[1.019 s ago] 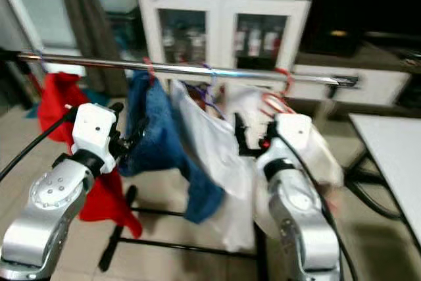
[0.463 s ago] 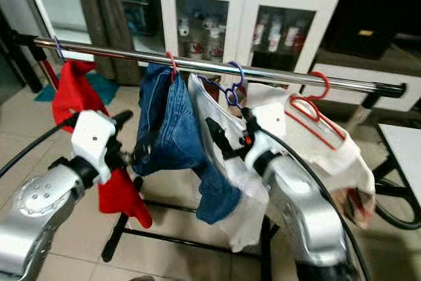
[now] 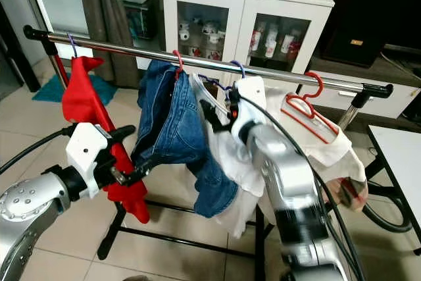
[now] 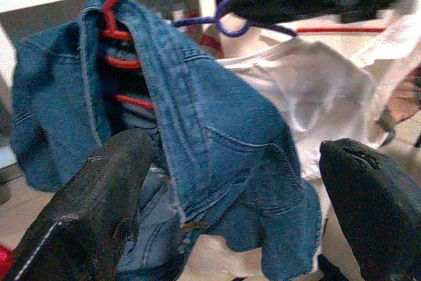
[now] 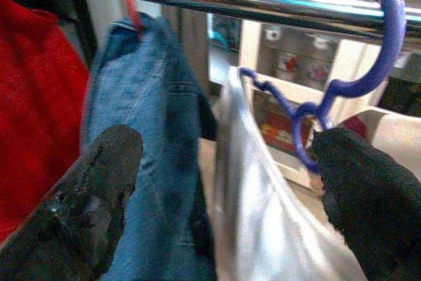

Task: Hang hanger

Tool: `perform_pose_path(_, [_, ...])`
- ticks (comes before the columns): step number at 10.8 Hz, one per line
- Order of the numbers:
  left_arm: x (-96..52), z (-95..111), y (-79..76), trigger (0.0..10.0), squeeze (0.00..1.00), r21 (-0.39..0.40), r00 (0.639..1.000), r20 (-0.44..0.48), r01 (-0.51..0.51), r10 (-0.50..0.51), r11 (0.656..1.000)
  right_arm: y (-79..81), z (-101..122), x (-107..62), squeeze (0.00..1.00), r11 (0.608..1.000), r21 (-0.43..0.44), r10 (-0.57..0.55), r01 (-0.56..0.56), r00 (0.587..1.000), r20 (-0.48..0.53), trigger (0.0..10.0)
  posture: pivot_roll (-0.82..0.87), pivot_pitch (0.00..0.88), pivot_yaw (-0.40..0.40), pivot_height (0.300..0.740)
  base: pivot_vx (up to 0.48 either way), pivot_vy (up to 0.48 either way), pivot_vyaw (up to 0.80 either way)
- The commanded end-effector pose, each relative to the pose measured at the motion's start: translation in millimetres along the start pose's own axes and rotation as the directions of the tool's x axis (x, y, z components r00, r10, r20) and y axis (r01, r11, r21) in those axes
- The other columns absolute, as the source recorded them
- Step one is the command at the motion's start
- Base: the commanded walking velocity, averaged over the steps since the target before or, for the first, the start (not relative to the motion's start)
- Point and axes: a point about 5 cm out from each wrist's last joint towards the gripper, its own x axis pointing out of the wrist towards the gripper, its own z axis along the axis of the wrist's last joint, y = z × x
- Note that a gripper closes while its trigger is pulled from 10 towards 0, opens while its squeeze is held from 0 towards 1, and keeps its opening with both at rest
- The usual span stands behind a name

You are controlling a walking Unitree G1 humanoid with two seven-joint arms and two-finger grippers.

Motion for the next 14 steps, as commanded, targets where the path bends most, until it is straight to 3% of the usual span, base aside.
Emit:
perform_pose_path(1, [0.9, 3, -7.9, 10.0, 1.0, 0.0, 0.998, 0.005, 0.06, -0.06, 0.998, -13.1, -1, 1.6, 0.0, 0.997, -0.009, -0.073, 0.073, 0.997, -0.033, 10.0, 0.17, 0.0, -0.055, 0.74, 0.0, 0.0, 0.0])
perform_pose_path(4, [4.6, 6, -9.9, 10.0, 1.0, 0.005, 0.997, 0.014, 0.081, -0.081, 0.997, -31.7, 4, 18.6, 0.0, 0.992, -0.001, -0.126, 0.126, 0.991, -0.05, 10.0, 0.16, 0.0, -0.053, 0.74, 0.0, 0.0, 0.0])
perform_pose_path(6, [6.5, 7, -11.1, 10.0, 1.0, -0.001, 0.994, 0.024, 0.108, -0.108, 0.994, -32.0, 9, 27.4, 0.0, 0.996, 0.064, -0.058, 0.059, 0.998, -0.02, 10.0, 0.16, 0.0, -0.049, 0.74, 0.0, 0.0, 0.0])
perform_pose_path(7, [8.2, 9, -11.7, 10.0, 1.0, 0.004, 0.991, 0.026, 0.131, -0.132, 0.991, -30.6, 9, 35.3, 0.0, 0.994, 0.102, 0.041, -0.04, 0.999, -0.012, 10.0, 0.16, 0.0, -0.049, 0.74, 0.0, 0.0, 0.0])
perform_pose_path(8, [8.6, 9, -11.5, 10.0, 1.0, 0.006, 0.99, 0.025, 0.135, -0.136, 0.991, -30.5, 8, 37.2, 0.0, 0.994, 0.092, 0.058, -0.056, 0.998, -0.025, 10.0, 0.16, 0.0, -0.046, 0.74, 0.0, 0.0, 0.0])
perform_pose_path(9, [9.2, 9, -10.2, 10.0, 1.0, 0.012, 0.99, 0.022, 0.137, -0.137, 0.991, -32.9, 3, 41.2, 0.0, 0.997, 0.065, 0.048, -0.044, 0.997, -0.067, 2.8, 0.17, 0.001, -0.045, 0.74, 0.0, 0.0, 0.0])
perform_pose_path(10, [9.5, 9, -9.9, 10.0, 1.0, 0.015, 0.99, 0.018, 0.14, -0.141, 0.99, -34.2, -1, 43.3, 0.0, 0.998, 0.058, 0.044, -0.039, 0.996, -0.083, 0.0, 0.17, 0.004, -0.042, 0.74, 0.0, 0.0, 0.0])
perform_pose_path(12, [10.0, 8, -9.7, 10.0, 1.0, 0.019, 0.989, 0.009, 0.147, -0.147, 0.989, -40.6, -7, 46.8, 0.0, 0.996, 0.085, -0.002, 0.011, 0.994, -0.106, 0.0, 0.17, 0.006, -0.04, 0.74, 0.0, 0.0, 0.0])
perform_pose_path(14, [9.7, 7, -8.9, 10.0, 1.0, 0.022, 0.989, 0.007, 0.149, -0.149, 0.989, -42.1, -2, 48.8, 0.0, 0.984, 0.18, 0.01, 0.003, 0.998, -0.07, 0.0, 0.17, 0.005, -0.04, 0.74, 0.0, 0.0, 0.0])
